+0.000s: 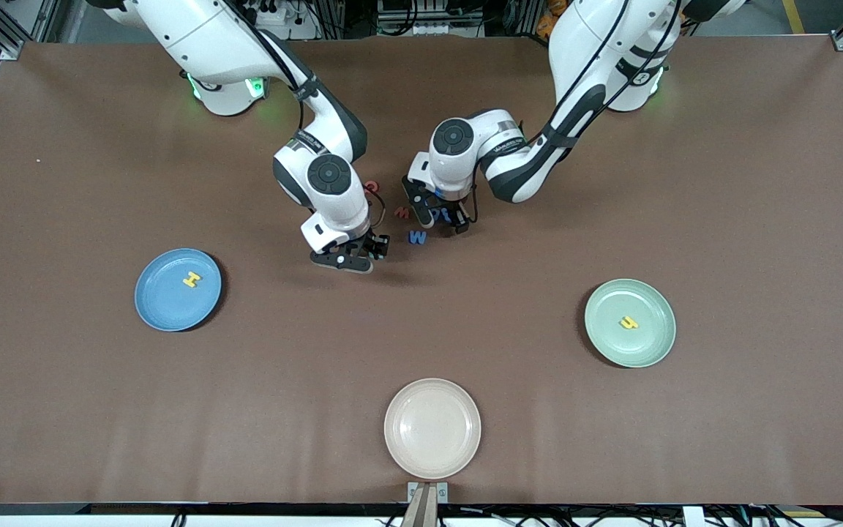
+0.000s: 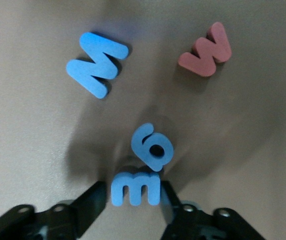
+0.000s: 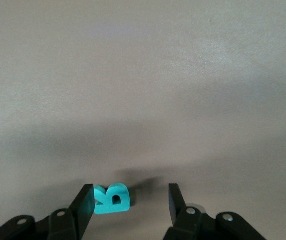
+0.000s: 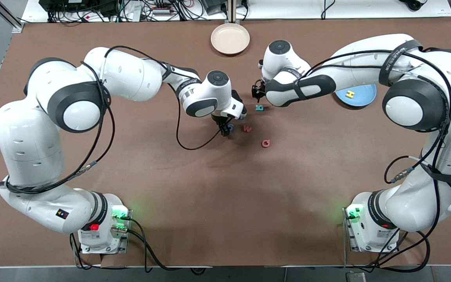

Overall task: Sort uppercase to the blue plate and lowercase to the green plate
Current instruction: 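Place e on green plate with the left gripper while the right gripper grasps B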

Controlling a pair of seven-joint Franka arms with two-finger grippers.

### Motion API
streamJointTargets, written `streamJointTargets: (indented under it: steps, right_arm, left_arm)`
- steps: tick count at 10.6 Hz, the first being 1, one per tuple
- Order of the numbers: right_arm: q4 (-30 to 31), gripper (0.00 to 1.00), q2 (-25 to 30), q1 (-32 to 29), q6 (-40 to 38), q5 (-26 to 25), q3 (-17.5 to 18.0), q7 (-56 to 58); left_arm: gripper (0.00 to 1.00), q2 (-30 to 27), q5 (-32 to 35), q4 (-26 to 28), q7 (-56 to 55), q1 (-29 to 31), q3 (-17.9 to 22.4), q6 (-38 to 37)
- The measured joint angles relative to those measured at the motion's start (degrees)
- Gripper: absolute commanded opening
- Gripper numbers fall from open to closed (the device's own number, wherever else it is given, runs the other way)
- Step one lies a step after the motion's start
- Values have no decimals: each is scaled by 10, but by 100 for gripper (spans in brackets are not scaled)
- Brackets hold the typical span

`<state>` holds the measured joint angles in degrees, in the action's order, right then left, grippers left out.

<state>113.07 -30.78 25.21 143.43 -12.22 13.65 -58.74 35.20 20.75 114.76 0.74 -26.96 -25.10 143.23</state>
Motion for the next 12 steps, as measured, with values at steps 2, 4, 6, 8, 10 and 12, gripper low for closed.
streamJointTargets:
  steps: [2, 4, 6, 8, 10, 12]
  right_arm:
    - [0, 69, -9, 4, 19, -3, 0, -16]
    - [0, 69, -18, 11, 34, -4, 0, -30]
    - [-2, 69, -23, 19, 38, -10, 0, -36]
    - [-2, 66, -26, 23, 38, -27, 0, -40]
    - [-2, 57, -28, 23, 39, -31, 0, -40]
    - [-2, 48, -30, 23, 41, -36, 0, -40]
  left_arm:
    - [0, -27, 0, 19, -9, 11, 15, -11]
    - [0, -72, -5, 22, -10, 60, 24, -51]
    - [0, -136, -45, 22, -7, 136, 35, -78]
    - [0, -172, -83, 22, -2, 171, 91, -84]
    - [0, -174, -89, 15, -1, 175, 161, -83]
    - [0, -149, -90, -15, -1, 177, 194, -82]
